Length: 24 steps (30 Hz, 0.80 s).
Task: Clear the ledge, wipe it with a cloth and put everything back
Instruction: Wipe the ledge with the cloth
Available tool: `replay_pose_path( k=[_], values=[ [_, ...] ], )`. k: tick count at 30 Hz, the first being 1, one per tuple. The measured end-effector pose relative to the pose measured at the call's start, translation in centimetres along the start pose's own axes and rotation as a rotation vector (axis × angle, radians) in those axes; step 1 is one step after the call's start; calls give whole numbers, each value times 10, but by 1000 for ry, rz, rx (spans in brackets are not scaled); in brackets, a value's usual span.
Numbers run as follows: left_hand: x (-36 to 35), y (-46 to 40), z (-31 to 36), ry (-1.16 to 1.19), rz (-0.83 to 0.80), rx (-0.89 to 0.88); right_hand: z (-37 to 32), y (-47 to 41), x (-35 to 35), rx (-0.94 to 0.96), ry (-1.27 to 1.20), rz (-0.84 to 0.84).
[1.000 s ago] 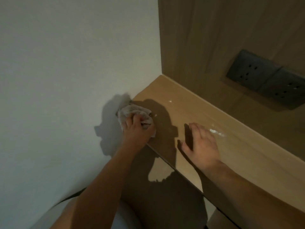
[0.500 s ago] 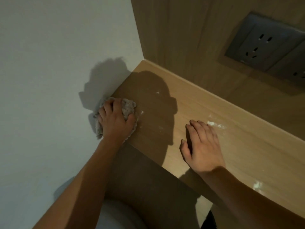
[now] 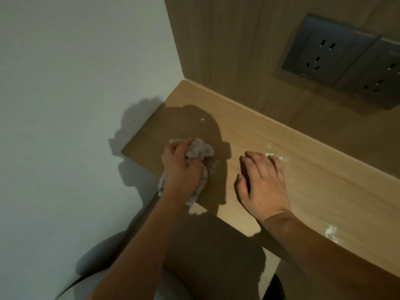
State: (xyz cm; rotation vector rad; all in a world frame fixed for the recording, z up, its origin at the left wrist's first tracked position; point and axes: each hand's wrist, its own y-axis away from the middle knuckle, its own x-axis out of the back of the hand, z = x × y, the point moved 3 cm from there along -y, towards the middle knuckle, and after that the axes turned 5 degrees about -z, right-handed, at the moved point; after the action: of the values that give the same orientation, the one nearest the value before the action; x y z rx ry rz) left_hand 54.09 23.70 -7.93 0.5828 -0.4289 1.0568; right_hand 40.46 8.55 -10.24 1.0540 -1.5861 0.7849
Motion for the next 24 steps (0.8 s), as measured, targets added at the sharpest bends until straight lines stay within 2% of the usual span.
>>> replay_pose_path(
  k=[1,3,6,8,12,15,20,22,24],
  values=[
    [15,-5,-1,25,79,9,1,2,3,-18,-20,20],
    [41,-20,-11,-69,184,25,10,7,11,-78,-70,76],
    [49,-38,-35,-363,154,64,45,14,30,-206,-87,145],
    [39,-42,-42,-442,185,30,72,18,40,-280,-58,137],
    [10,-26,-27,-444,230,92,102,19,37,-383,-24,100],
    [-29,9,-11,-421,205,40,102,15,30,-383,-32,74],
    [-78,47,26,-295,-7,-76,105,16,28,-388,-34,93],
    [-65,34,30,-186,44,-54,105,15,29,-391,-32,83],
    [-33,3,30,-141,222,-47,106,15,29,-397,-32,81]
  ],
)
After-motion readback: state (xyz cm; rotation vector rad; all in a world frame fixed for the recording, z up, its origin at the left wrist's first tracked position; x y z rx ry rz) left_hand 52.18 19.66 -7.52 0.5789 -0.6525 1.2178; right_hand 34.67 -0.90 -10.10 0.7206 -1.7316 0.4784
